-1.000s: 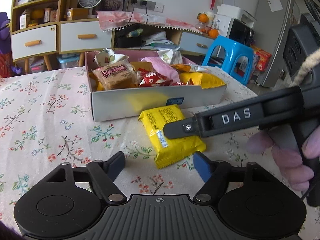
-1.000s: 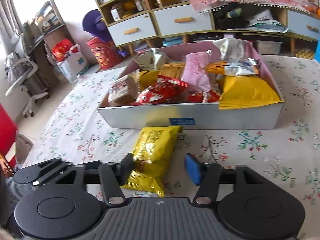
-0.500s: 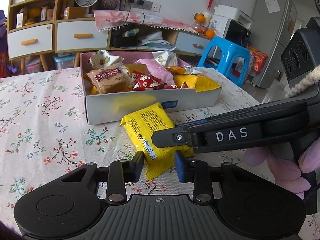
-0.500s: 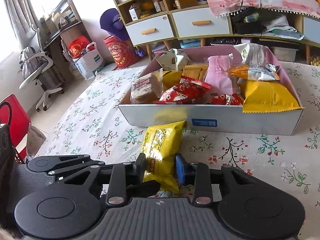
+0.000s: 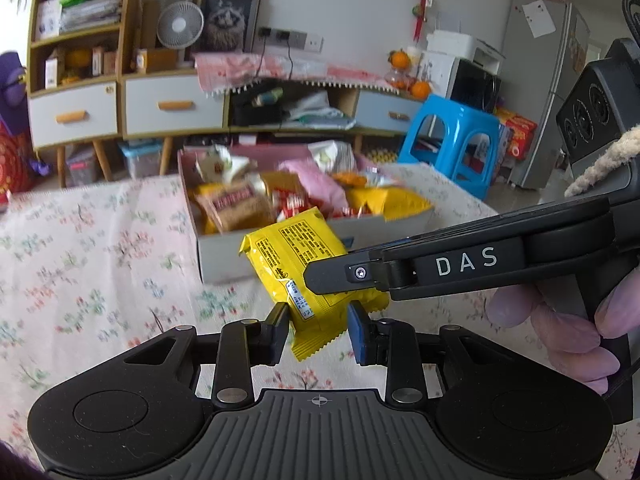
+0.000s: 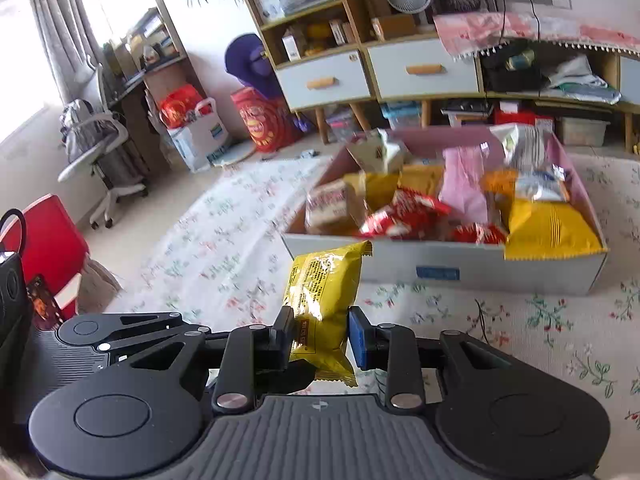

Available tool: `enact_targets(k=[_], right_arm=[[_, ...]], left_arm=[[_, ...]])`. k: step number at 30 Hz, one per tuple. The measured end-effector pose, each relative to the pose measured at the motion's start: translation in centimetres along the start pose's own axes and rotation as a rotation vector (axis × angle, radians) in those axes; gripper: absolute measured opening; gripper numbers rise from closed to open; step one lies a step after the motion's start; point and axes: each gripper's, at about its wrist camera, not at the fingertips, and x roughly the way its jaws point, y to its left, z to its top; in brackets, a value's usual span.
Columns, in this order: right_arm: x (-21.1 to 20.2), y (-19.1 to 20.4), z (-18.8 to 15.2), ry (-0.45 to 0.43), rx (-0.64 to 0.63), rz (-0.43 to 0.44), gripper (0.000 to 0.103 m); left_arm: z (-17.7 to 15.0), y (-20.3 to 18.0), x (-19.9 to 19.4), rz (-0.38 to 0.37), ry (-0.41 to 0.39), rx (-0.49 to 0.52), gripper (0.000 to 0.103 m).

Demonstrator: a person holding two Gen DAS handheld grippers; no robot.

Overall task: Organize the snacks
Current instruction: 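Close both tools on the yellow pack from its two sides, then lift the yellow pack into the tray box and open both tools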

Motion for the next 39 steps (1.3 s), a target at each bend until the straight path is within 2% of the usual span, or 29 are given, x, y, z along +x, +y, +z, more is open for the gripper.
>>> enact_targets(k=[5, 11, 24, 27, 30, 32, 34, 39], right_arm=[[-0.9, 0.0, 1.6, -0.052, 0.007, 0.016, 0.019], [-1.1, -1.2, 3.7, -0.106, 0.016, -0.002, 0.019], [0.8, -6.2, 6.0, -0.163, 0.096, -0.079, 0.020], [1.1, -7.0, 5.8, -0.164, 0.120, -0.103, 0.024], [0.9, -7.5, 5.5, -0.170, 0.144, -0.125, 0.035], [0.6, -7.7, 5.5, -0.182, 0.150, -0.133, 0.042], [0.2, -7.8, 5.5, -0.195, 0.162, -0.135, 0.047], [-1.0, -7.6, 5.4, -0.219, 0.188, -0.142, 0.060]], left_arm=[[2.3, -0.3, -0.2, 0.013, -0.043, -0.001, 0.029], [5.0, -0.7, 1.7, 0.014, -0.064, 0.018, 0.029], [7.5, -2.1, 7.9, 0.004, -0.035, 0.110, 0.029], [7.4, -2.7, 8.9, 0.024, -0.028, 0.141, 0.030], [7.3, -3.3, 9.2, 0.032, -0.020, 0.154, 0.033], [7.1, -3.6, 8.8, 0.028, -0.022, 0.162, 0.043], [6.8, -3.9, 8.2, 0.038, -0.031, 0.170, 0.057], [6.4, -3.9, 6.3, 0.050, -0.031, 0.128, 0.073]])
